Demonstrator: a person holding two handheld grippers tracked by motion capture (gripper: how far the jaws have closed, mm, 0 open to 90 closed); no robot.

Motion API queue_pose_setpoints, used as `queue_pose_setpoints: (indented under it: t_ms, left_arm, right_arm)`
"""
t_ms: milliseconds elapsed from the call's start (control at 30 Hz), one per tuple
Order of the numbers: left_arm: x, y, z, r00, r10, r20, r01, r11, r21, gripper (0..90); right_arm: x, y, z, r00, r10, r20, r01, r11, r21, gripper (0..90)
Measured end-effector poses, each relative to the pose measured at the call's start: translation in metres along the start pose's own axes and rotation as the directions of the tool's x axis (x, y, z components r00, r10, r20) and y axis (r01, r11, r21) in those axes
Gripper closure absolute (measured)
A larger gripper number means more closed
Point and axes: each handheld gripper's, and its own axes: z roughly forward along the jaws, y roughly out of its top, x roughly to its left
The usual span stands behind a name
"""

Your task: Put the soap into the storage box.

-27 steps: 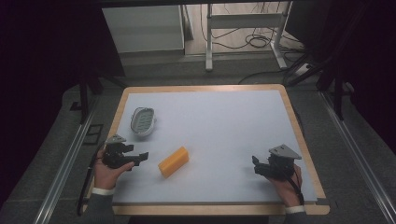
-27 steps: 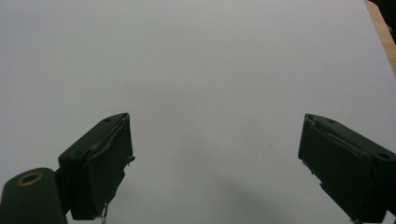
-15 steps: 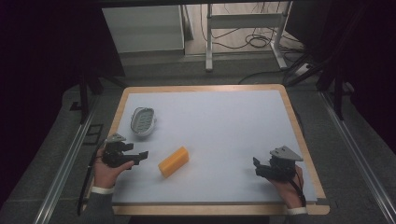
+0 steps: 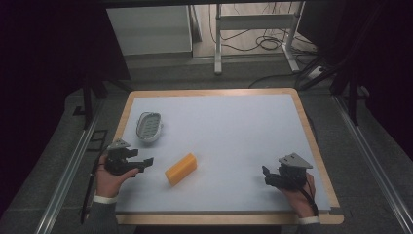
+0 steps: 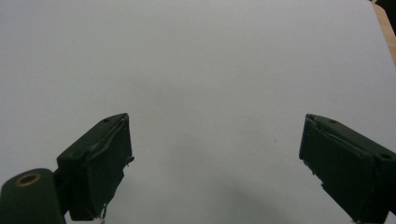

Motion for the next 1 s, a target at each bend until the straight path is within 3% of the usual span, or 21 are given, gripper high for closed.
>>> queue_pose_setpoints:
  t_ms: [667,900,1000]
  left_arm:
    - [-0.016,0.011,-0.009,0.9989,0.037,-0.030,-0.036,0.9990,0.026,20.7]
    - [-0.030,0.029,-0.019,0.9934,0.104,-0.049,-0.102,0.9936,0.049,20.4]
    - [-0.032,0.032,-0.021,0.9922,0.114,-0.050,-0.112,0.9923,0.053,20.2]
  right_arm:
    - [-0.010,0.002,-0.013,0.9992,0.037,0.015,-0.037,0.999,-0.025,9.2]
    - [-0.012,0.002,-0.015,0.9991,0.041,0.015,-0.040,0.999,-0.025,9.2]
    - [-0.012,0.002,-0.015,0.9989,0.044,0.014,-0.043,0.999,-0.023,9.2]
